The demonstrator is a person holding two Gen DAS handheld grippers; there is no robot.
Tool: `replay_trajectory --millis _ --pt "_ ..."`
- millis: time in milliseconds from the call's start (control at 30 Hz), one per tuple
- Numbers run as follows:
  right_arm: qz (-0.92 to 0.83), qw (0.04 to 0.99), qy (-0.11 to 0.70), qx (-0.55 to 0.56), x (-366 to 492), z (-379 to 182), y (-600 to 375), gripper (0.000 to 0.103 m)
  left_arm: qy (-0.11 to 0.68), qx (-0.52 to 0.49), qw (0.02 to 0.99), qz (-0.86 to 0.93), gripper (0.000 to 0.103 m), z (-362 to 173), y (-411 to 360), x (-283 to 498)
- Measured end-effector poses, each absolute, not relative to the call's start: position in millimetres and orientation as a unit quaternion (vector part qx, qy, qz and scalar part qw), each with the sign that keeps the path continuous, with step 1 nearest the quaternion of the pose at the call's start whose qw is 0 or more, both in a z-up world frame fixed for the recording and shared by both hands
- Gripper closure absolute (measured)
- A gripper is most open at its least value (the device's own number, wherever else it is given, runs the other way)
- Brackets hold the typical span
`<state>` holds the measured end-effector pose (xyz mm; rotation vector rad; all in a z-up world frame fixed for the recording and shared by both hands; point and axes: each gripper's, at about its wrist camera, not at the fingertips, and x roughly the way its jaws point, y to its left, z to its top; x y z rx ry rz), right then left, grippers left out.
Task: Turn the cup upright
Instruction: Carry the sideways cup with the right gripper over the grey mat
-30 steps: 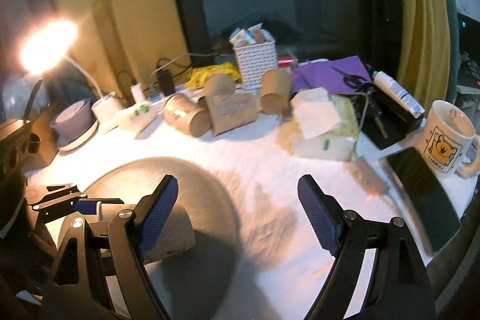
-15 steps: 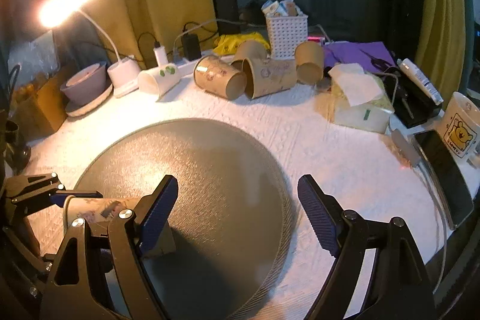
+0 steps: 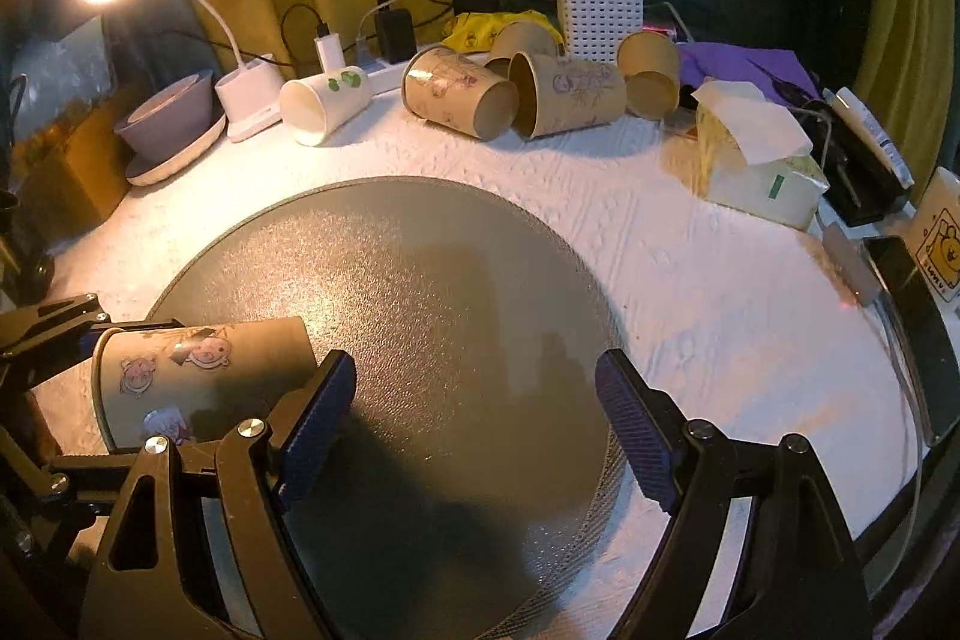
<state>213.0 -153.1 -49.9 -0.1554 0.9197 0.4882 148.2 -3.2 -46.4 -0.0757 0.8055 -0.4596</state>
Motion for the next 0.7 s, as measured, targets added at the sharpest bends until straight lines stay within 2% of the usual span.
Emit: replay_trajectory --millis 267,367,700 --pt "0.233 0.862 0.444 -0.067 212 -50 -163 0.018 0.409 -0.002 0.890 -0.200 0.028 -53 -9 153" --pt "0.238 0.858 0.449 -0.070 207 -52 -163 0.018 0.409 0.007 0.894 -0.184 0.018 -54 -4 152" --pt "0.248 0.859 0.439 -0.087 206 -53 -151 0.018 0.411 -0.006 0.899 -0.151 0.017 -55 15 130"
